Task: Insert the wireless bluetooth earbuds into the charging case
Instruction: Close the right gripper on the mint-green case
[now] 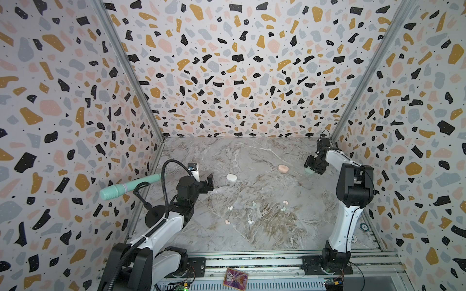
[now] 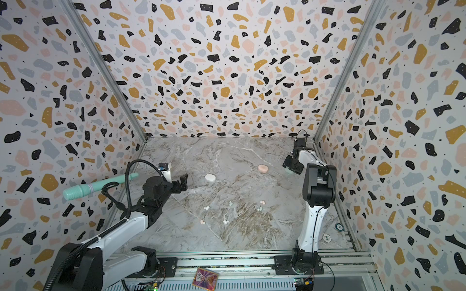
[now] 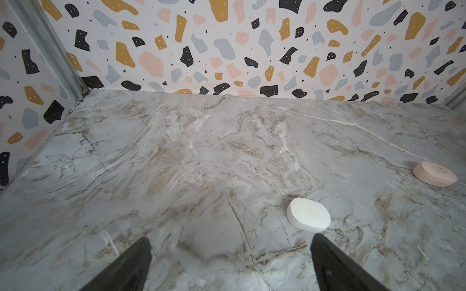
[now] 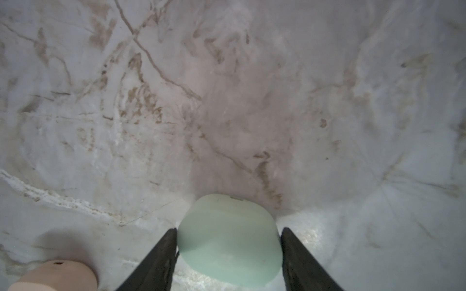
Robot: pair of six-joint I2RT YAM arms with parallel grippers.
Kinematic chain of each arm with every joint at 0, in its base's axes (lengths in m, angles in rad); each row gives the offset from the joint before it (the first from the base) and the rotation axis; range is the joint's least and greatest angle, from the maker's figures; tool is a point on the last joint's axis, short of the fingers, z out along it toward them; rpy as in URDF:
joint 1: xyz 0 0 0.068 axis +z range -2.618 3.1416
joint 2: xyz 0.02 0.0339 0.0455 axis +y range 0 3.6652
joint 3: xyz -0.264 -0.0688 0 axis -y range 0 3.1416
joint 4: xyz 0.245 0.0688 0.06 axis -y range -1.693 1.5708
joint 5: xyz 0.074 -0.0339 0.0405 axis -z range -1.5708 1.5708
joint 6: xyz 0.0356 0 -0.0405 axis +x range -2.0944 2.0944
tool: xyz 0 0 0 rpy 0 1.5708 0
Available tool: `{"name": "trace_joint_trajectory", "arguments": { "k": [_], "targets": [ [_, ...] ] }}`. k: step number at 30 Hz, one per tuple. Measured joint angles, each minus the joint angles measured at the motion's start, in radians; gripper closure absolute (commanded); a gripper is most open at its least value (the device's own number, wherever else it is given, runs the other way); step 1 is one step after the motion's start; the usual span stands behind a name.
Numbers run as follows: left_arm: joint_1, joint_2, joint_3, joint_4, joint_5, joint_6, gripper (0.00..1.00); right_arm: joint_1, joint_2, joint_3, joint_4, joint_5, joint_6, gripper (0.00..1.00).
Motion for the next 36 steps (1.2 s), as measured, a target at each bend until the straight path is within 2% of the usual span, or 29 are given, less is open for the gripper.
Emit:
{"name": "trace_joint_trajectory", "arguments": {
  "k": [5, 11, 16, 22, 30, 36],
  "targets": [
    [-0.002, 0.000, 0.000, 0.000, -0.002, 0.003, 0.00, 0.000, 0.001, 0.003, 0.000, 0.000, 0.000, 0.43],
    [-0.008, 0.000, 0.000, -0.003, -0.002, 0.007, 0.00, 0.000, 0.000, 0.004, 0.000, -0.008, -0.002, 0.45],
    [-0.048, -0.001, 0.005, -0.030, -0.001, 0.017, 0.00, 0.005, -0.016, -0.004, -0.001, -0.011, -0.018, 0.45],
    [-0.116, 0.001, 0.022, -0.060, -0.002, 0.031, 0.00, 0.023, -0.108, -0.115, -0.012, -0.013, -0.042, 0.45],
    [-0.141, 0.018, 0.024, -0.060, -0.015, 0.045, 0.00, 0.029, -0.138, -0.150, -0.021, -0.011, -0.048, 0.27],
    [-0.144, 0.018, 0.024, -0.060, -0.021, 0.045, 0.00, 0.029, -0.091, -0.083, -0.024, 0.005, -0.034, 0.19]
  ]
}}
